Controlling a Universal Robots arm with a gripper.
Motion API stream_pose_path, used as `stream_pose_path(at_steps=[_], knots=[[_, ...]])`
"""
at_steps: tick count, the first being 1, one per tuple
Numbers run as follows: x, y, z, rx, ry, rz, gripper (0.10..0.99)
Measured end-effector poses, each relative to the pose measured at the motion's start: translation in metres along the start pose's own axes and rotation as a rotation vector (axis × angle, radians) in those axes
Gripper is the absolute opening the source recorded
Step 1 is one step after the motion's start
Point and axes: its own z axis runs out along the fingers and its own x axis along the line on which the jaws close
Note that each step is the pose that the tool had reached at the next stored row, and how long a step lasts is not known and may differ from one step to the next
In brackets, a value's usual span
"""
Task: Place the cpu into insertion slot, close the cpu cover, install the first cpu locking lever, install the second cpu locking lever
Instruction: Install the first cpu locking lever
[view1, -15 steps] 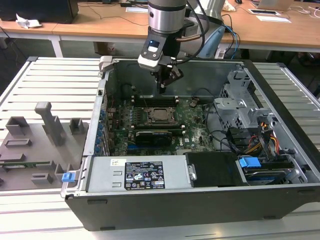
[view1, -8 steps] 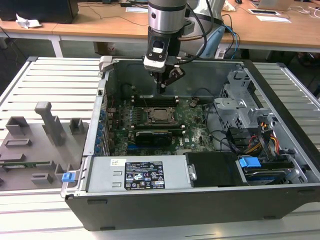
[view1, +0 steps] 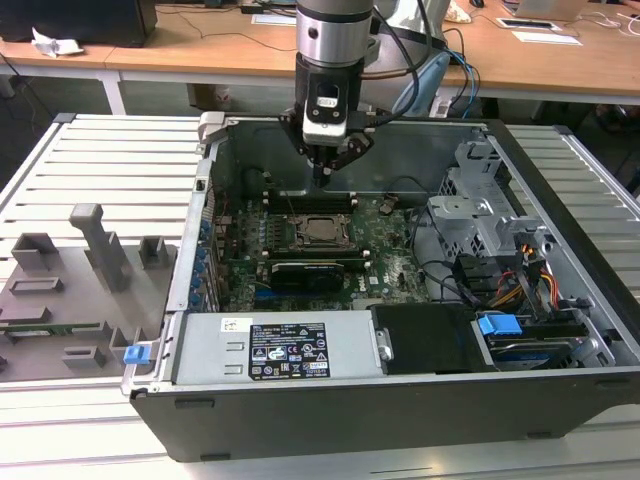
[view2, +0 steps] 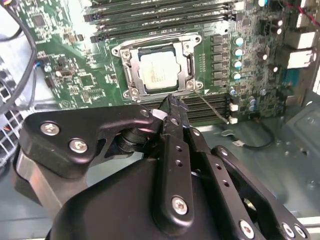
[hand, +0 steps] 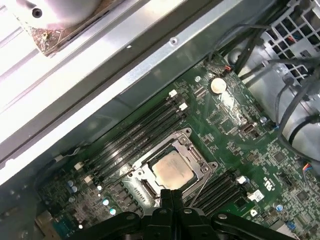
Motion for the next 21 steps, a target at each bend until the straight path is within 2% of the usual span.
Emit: stream_pose_path(at_steps=[6,15,21], knots=[[0.0,0.0,0.0,0.001,0.0029,-0.084,0.106],[0.0,0.0,0.0001,0.003,0.0121,-0.349,0.106],[0.0,0.0,0.0006,0.003,0.0168,-0.485,0.106]])
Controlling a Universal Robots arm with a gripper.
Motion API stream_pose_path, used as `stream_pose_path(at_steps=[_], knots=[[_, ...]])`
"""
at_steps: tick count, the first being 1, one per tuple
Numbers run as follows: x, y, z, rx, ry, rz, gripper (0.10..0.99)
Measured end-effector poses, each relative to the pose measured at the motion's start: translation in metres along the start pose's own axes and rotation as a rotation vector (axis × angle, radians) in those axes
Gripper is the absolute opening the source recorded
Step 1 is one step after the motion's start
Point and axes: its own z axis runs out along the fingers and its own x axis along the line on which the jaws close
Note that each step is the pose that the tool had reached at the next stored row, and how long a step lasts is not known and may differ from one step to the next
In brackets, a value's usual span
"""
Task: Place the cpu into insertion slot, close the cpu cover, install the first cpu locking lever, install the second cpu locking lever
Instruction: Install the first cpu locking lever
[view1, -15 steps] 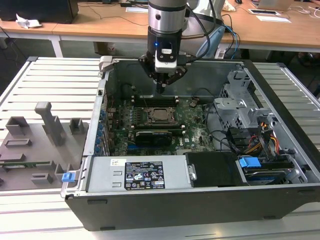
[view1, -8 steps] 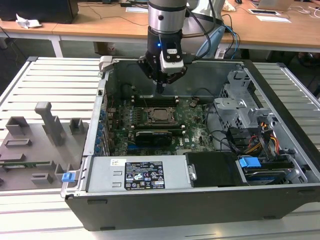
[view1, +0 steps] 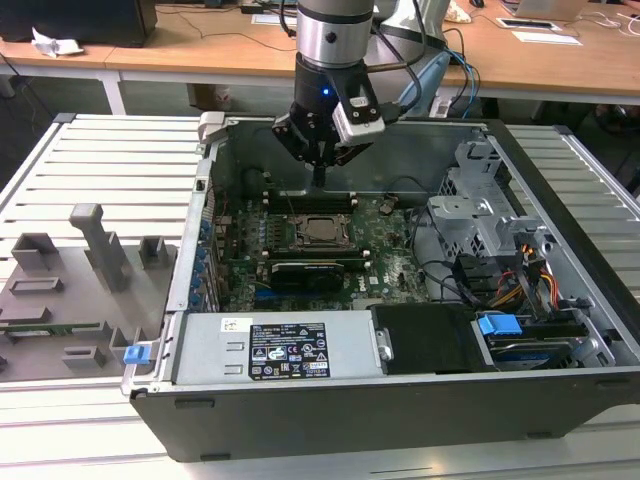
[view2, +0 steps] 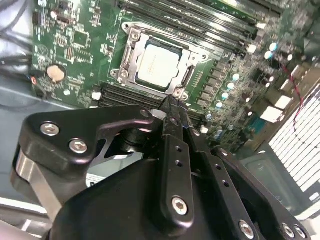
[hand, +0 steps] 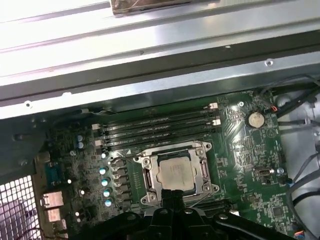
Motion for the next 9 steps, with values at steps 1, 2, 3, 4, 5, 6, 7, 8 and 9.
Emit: stream_pose_path(at_steps=[1,2,3,4,5,6,7,8,9], knots=[[0.0,0.0,0.0,0.0,0.0011,-0.032,0.106],[0.0,0.0,0.0001,0.001,0.002,-0.057,0.106],[0.0,0.0,0.0001,0.001,0.0026,-0.075,0.106],[0.0,0.0,0.0002,0.001,0.0038,-0.109,0.106],[0.0,0.0,0.0002,0.001,0.0054,-0.154,0.106],[0.0,0.0,0.0002,0.001,0.006,-0.172,0.106],[0.0,0.0,0.0003,0.001,0.0066,-0.19,0.106],[0.0,0.0,0.0003,0.001,0.0073,-0.211,0.106],[0.0,0.0,0.0003,0.002,0.0079,-0.23,0.106]])
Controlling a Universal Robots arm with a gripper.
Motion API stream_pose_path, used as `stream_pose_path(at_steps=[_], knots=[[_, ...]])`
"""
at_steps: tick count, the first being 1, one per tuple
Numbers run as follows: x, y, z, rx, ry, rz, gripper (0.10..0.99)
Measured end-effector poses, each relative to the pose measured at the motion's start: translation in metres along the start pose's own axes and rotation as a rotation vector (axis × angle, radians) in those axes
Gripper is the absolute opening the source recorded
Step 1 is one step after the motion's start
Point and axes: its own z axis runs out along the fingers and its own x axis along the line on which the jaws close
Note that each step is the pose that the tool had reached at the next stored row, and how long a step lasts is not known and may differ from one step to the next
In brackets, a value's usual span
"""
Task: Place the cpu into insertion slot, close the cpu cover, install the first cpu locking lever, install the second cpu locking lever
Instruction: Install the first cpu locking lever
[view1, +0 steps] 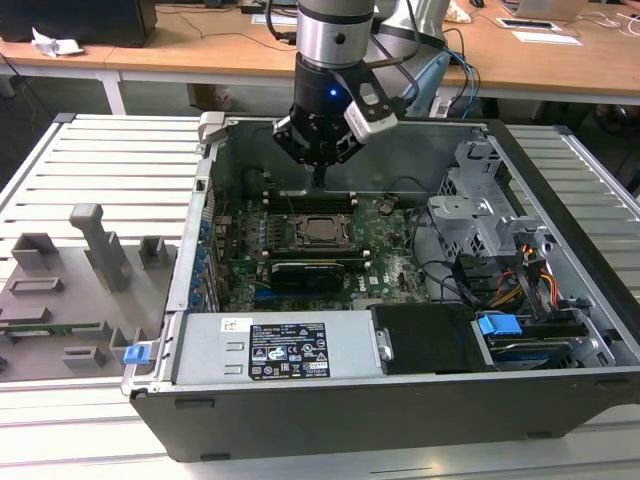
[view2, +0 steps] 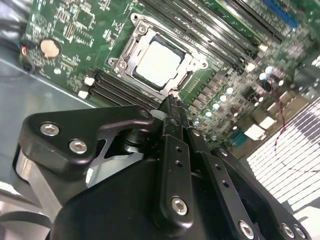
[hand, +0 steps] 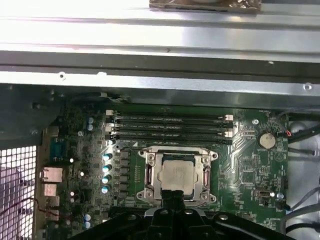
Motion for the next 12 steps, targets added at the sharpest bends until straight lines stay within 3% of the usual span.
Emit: stream_pose_path(at_steps=[7,9,12], knots=[[0.0,0.0,0.0006,0.002,0.0082,-0.236,0.106],[0.0001,0.0,0.0006,0.002,0.0093,-0.267,0.106],[0.0045,0.0003,0.0019,0.002,0.0091,-0.27,0.106]])
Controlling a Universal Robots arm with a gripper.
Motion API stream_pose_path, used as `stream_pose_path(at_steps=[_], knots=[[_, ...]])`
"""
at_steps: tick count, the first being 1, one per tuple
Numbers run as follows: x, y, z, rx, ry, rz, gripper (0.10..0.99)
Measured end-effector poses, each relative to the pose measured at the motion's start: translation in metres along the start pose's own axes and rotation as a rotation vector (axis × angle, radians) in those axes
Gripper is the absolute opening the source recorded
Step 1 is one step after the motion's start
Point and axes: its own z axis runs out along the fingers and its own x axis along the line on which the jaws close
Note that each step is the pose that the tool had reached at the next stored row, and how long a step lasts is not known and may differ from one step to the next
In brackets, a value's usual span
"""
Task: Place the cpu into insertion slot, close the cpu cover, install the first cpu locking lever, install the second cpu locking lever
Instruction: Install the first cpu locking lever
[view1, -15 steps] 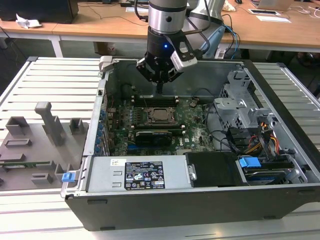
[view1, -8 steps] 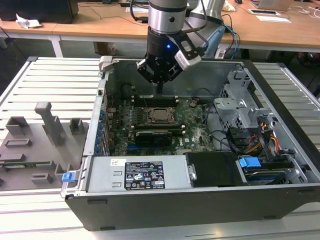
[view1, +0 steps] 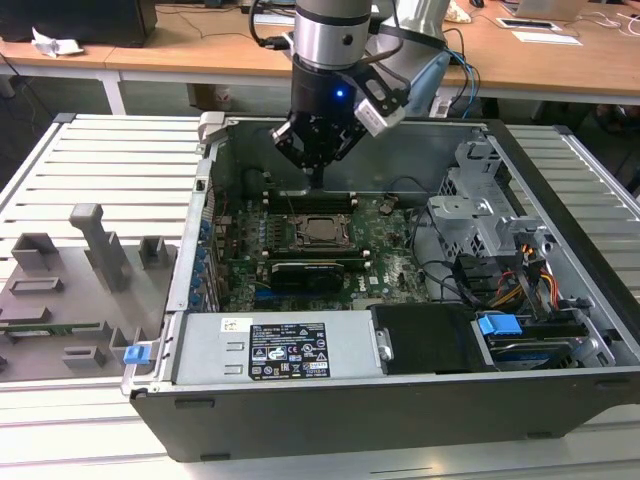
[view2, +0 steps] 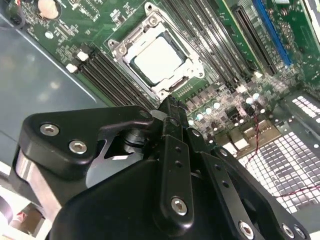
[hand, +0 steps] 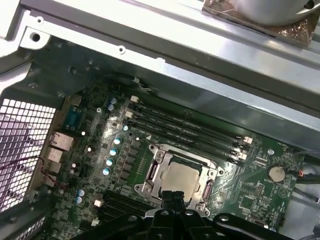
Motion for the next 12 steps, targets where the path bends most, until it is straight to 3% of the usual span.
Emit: stream_pose_path(at_steps=[3,9,12], knots=[[0.002,0.002,0.0042,0.001,-0.0001,-0.025,0.106],[0.0046,0.0038,0.0098,0.0,-0.0017,0.022,0.106],[0.0142,0.0072,0.0111,-0.001,-0.0024,0.024,0.106]])
